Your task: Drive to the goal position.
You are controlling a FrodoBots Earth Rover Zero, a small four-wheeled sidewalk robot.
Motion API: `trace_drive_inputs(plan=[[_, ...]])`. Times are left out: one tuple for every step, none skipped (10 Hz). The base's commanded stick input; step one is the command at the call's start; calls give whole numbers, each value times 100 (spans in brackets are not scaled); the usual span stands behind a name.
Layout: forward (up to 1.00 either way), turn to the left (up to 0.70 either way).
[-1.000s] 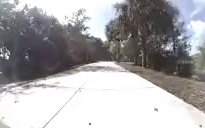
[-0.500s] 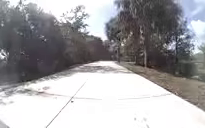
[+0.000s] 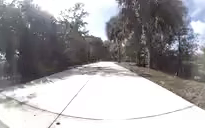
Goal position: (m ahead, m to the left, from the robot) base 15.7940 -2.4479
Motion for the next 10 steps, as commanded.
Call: trace_drive_inputs(plan=[[85,-25],[85,0],[85,0],[85,0],[85,0],[85,0],[85,0],[85,0],[85,0],[85,0]])
